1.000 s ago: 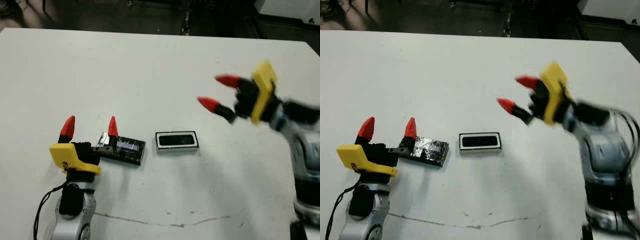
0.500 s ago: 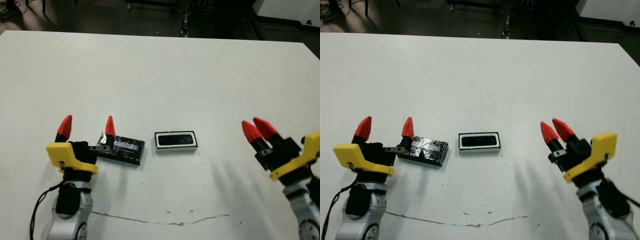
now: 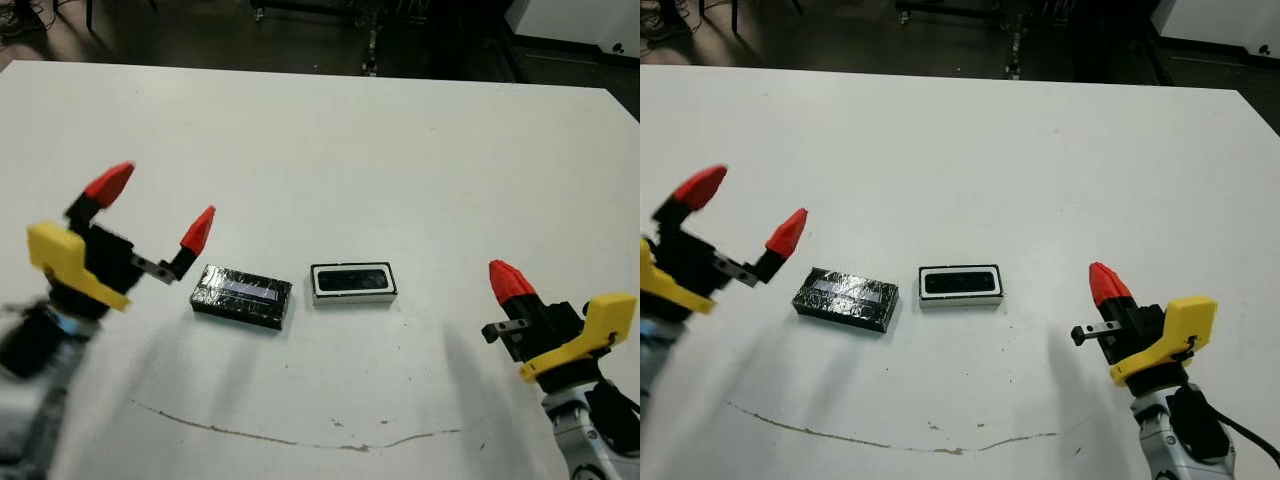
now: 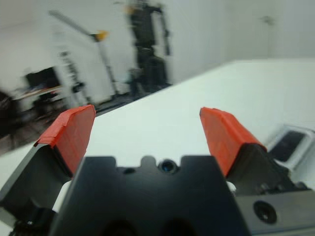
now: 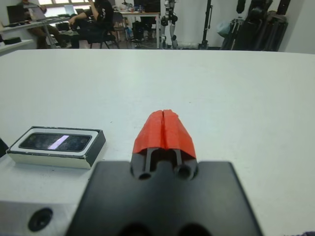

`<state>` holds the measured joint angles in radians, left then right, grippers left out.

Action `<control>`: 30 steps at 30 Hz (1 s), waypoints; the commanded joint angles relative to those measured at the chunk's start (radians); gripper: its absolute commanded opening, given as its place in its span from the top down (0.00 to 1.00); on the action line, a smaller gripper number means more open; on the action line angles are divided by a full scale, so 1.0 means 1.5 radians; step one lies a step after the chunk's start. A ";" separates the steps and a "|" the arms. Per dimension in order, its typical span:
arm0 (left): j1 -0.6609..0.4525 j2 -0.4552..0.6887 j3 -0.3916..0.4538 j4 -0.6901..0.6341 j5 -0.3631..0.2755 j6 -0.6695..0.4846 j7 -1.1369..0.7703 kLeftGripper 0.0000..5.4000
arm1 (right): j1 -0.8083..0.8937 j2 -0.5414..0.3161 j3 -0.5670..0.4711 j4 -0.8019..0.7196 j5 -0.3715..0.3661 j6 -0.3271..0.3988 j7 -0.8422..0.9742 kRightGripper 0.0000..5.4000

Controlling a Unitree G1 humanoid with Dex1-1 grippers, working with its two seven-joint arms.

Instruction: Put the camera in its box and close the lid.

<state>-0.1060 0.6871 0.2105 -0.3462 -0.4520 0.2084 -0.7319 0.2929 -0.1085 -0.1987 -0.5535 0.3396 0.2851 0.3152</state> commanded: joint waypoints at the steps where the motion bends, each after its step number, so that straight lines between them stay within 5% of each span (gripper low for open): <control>1: -0.125 0.111 -0.051 0.095 -0.021 0.042 -0.183 0.00 | 0.013 -0.006 0.001 -0.002 0.002 -0.002 -0.011 1.00; 8: -0.379 0.141 -0.217 0.296 0.021 0.062 -0.498 0.00 | 0.019 -0.012 0.000 -0.001 0.011 0.004 -0.013 1.00; 13: -0.465 0.108 -0.303 0.393 0.065 -0.011 -0.587 0.00 | 0.021 -0.012 0.003 -0.006 0.013 0.006 -0.023 1.00; 23: -0.563 0.146 -0.604 0.425 -0.006 -0.003 -0.588 0.00 | 0.021 -0.019 0.012 -0.010 0.010 0.008 -0.031 1.00; 30: -0.579 0.138 -0.698 0.454 -0.040 0.004 -0.588 0.00 | 0.016 -0.022 0.019 -0.018 0.013 0.027 -0.044 1.00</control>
<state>-0.9523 0.8931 -0.8116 0.3196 -0.5069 0.2213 -1.6124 0.3187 -0.1259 -0.1702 -0.5739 0.3534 0.3051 0.2582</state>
